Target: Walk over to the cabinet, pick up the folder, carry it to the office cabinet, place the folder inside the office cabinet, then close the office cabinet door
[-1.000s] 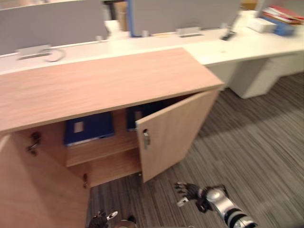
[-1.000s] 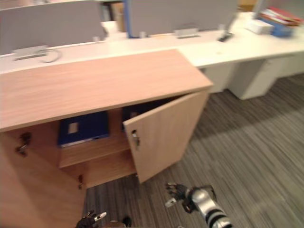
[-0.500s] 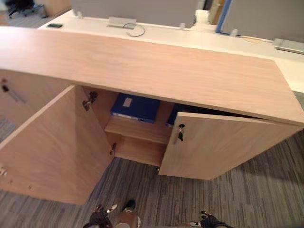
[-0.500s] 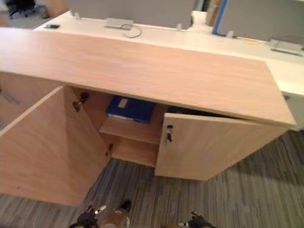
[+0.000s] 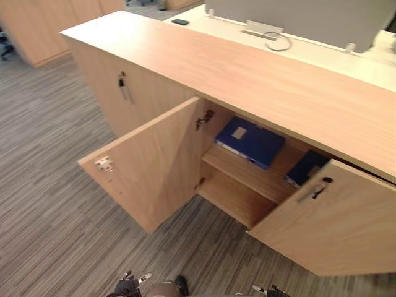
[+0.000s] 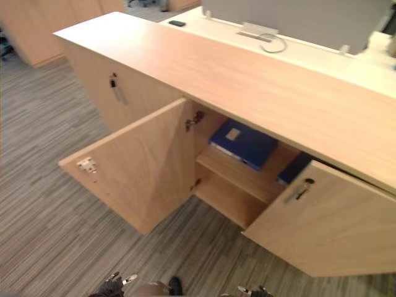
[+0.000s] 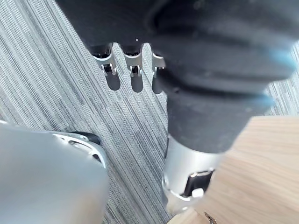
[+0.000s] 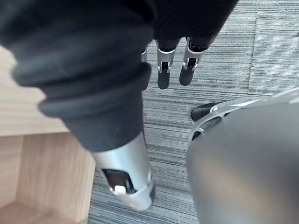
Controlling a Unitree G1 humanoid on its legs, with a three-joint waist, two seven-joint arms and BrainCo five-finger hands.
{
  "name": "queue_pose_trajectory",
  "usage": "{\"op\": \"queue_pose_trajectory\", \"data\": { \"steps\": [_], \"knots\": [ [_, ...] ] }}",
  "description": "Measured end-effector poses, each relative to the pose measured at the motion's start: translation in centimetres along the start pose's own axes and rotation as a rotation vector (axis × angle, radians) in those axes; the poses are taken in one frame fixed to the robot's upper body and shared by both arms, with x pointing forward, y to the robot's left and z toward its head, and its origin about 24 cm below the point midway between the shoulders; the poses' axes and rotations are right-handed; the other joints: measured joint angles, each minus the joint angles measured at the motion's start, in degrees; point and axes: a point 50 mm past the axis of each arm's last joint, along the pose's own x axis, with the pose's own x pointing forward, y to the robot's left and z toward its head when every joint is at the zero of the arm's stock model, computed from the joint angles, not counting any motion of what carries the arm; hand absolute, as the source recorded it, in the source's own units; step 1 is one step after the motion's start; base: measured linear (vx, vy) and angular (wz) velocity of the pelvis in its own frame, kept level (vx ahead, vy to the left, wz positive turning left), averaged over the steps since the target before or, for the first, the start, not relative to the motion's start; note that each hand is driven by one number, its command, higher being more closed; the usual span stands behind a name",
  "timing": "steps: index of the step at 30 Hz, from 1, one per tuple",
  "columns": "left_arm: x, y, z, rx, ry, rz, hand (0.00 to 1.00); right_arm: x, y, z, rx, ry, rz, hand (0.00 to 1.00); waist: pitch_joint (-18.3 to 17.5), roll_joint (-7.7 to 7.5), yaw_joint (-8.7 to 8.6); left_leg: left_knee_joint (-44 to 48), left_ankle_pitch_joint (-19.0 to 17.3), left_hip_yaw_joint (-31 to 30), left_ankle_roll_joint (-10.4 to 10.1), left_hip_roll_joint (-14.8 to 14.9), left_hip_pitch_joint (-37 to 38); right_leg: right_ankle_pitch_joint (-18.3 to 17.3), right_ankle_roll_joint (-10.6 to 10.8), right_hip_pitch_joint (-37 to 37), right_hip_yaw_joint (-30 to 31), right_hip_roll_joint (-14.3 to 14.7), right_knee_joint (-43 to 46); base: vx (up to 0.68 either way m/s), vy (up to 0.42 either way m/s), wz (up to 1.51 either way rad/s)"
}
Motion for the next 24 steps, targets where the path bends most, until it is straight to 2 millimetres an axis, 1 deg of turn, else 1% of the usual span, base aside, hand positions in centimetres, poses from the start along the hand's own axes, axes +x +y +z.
{"op": "queue_pose_trajectory", "data": {
  "steps": [2,3,4,6,7,8,9,10,11,12,13,14,15,17,20,21,22,23,24],
  "knots": [
    [0.0,0.2,-0.1,0.008,0.002,-0.008,0.00,0.0,0.1,0.0,-0.006,0.000,0.006,0.00,-0.05,-0.19,0.13,-8.12,4.92,-1.95,0.21,-1.54,2.72,1.40,1.55,0.26,-0.92,-0.63,-0.29,0.02,0.020,0.41],
    [-0.1,0.2,-0.2,0.004,0.006,-0.011,0.00,0.0,0.2,0.0,-0.011,0.000,0.007,0.00,-0.05,-0.16,0.09,-9.48,5.79,-2.68,0.39,-1.81,3.27,1.40,1.58,0.23,-1.58,-0.72,0.38,-0.01,-0.015,0.60],
    [-0.1,-0.2,-0.3,-0.010,0.008,-0.024,0.00,0.0,0.1,-0.1,-0.016,0.003,0.006,0.00,0.41,0.12,-0.29,-11.79,7.36,-5.02,0.38,-1.87,4.96,1.38,1.61,-0.33,-3.27,-0.98,4.71,-0.02,-0.010,0.62],
    [-0.1,-0.4,-0.4,-0.026,0.009,-0.029,0.00,0.0,0.0,-0.1,-0.043,-0.001,0.007,0.00,0.37,0.27,-0.46,-11.88,7.65,-6.70,0.46,-1.60,5.22,1.06,1.28,-2.40,-2.42,-1.25,10.52,-0.03,0.003,0.62],
    [-0.1,-0.5,-0.4,-0.023,0.009,-0.033,0.00,-0.1,0.0,0.0,-0.069,-0.016,0.007,0.00,0.31,0.31,-1.12,-11.89,7.82,-8.54,0.57,-1.64,5.13,-0.54,0.66,-4.72,0.27,-1.10,14.88,-0.04,0.017,0.65],
    [-0.1,-0.5,-0.3,-0.022,0.006,-0.034,0.00,-0.2,0.0,-0.1,-0.082,-0.023,0.011,0.00,0.23,0.16,-1.12,-11.99,7.98,-9.13,0.32,-1.76,5.08,-0.63,0.71,-5.10,2.60,-0.87,15.66,-0.06,0.029,0.74],
    [-0.1,-0.7,-0.2,-0.028,-0.008,-0.039,0.00,-0.2,0.2,0.2,-0.103,-0.036,0.016,0.00,0.16,0.09,-0.66,-13.37,8.07,-9.98,0.15,-2.29,5.11,-0.67,0.91,-5.34,6.55,-0.67,15.34,-0.09,0.022,0.44],
    [-0.1,-0.7,0.0,-0.030,-0.015,-0.039,0.00,-0.2,0.2,0.3,-0.106,-0.038,0.019,0.00,-0.03,0.10,-0.55,-14.12,8.12,-9.71,0.10,-2.47,5.23,-0.63,1.01,-5.23,6.67,-0.75,14.38,-0.08,-0.007,0.36],
    [-0.2,-0.4,-0.2,-0.041,-0.014,-0.030,0.00,-0.2,0.3,0.3,-0.107,-0.041,0.020,0.00,-0.72,0.14,-0.57,-15.19,8.20,-9.13,-0.01,-2.67,5.10,-0.47,1.05,-4.35,6.34,-0.78,11.20,-0.07,-0.054,0.10],
    [-0.2,0.0,-0.2,-0.053,-0.017,-0.018,0.00,-0.2,0.4,0.3,-0.106,-0.041,0.022,0.00,-1.19,-0.20,-0.13,-15.19,8.63,-8.62,-0.43,-2.81,4.45,-0.42,1.05,-2.81,6.28,-0.56,7.48,-0.03,-0.077,0.00],
    [-0.3,0.2,-0.1,-0.060,-0.018,-0.010,0.00,-0.2,0.4,0.3,-0.106,-0.039,0.022,0.00,-1.41,-0.25,0.19,-15.19,9.04,-8.44,-0.39,-2.85,4.09,-0.43,1.05,-2.17,6.29,-0.47,6.00,-0.03,-0.082,-0.12],
    [-0.3,0.3,0.0,-0.062,-0.023,-0.005,0.00,-0.2,0.4,0.2,-0.105,-0.039,0.023,0.00,-1.60,-0.30,0.21,-15.22,9.67,-8.41,-0.79,-2.85,3.81,-0.42,1.05,-1.53,6.26,-0.31,4.09,-0.04,-0.126,-0.10],
    [-0.2,0.3,0.4,-0.057,-0.038,-0.006,0.00,-0.2,0.4,0.2,-0.101,-0.038,0.022,0.00,-1.61,-0.31,0.14,-15.26,9.86,-8.42,-0.76,-2.78,3.75,-0.43,1.05,-0.72,6.31,-0.05,2.30,-0.04,-0.157,-0.04],
    [-0.1,0.1,1.3,-0.019,-0.066,-0.014,0.00,-0.2,0.3,0.0,-0.089,-0.033,0.017,0.00,-1.78,-0.37,0.14,-15.30,10.10,-8.48,-1.00,-2.46,4.00,-0.43,1.05,0.54,6.31,0.52,0.46,-0.03,-0.151,0.00],
    [0.2,0.2,3.9,0.062,-0.143,-0.021,0.00,-0.3,0.0,-0.4,-0.049,-0.016,0.006,0.00,-2.45,-0.36,0.10,-15.36,10.58,-8.58,-1.69,-1.34,3.91,-0.42,1.05,1.06,6.35,1.73,-0.80,-0.02,-0.124,0.00],
    [0.2,0.5,5.1,0.089,-0.178,-0.016,0.00,-0.3,-0.2,-0.6,-0.041,-0.009,0.003,0.00,-2.44,-0.37,0.07,-15.37,10.71,-8.65,-1.88,-1.01,3.92,-0.43,1.04,1.18,6.36,2.10,-1.01,-0.03,-0.138,0.00],
    [0.3,0.9,7.0,0.117,-0.230,-0.003,0.00,-0.3,-0.3,-0.9,-0.035,0.002,-0.001,0.00,-2.44,-0.37,-0.06,-15.38,10.76,-8.69,-1.99,-0.52,3.90,-0.43,1.03,1.28,6.37,2.63,-1.26,-0.04,-0.124,-0.01],
    [0.3,1.1,8.3,0.138,-0.263,0.010,0.00,-0.3,-0.5,-1.1,-0.029,0.009,-0.005,0.00,-2.44,-0.37,-0.13,-15.39,10.75,-8.70,-1.99,-0.25,3.85,-0.44,0.99,1.34,6.38,2.91,-1.52,-0.06,-0.135,-0.03],
    [0.1,1.4,10.5,0.169,-0.324,0.038,0.00,-0.3,-0.8,-1.4,-0.011,0.020,-0.015,0.00,-2.42,-0.39,-0.27,-15.39,10.86,-8.70,-2.16,0.01,3.75,-0.59,0.74,1.36,6.40,3.20,-2.04,-0.07,-0.116,-0.04]
  ]
}}
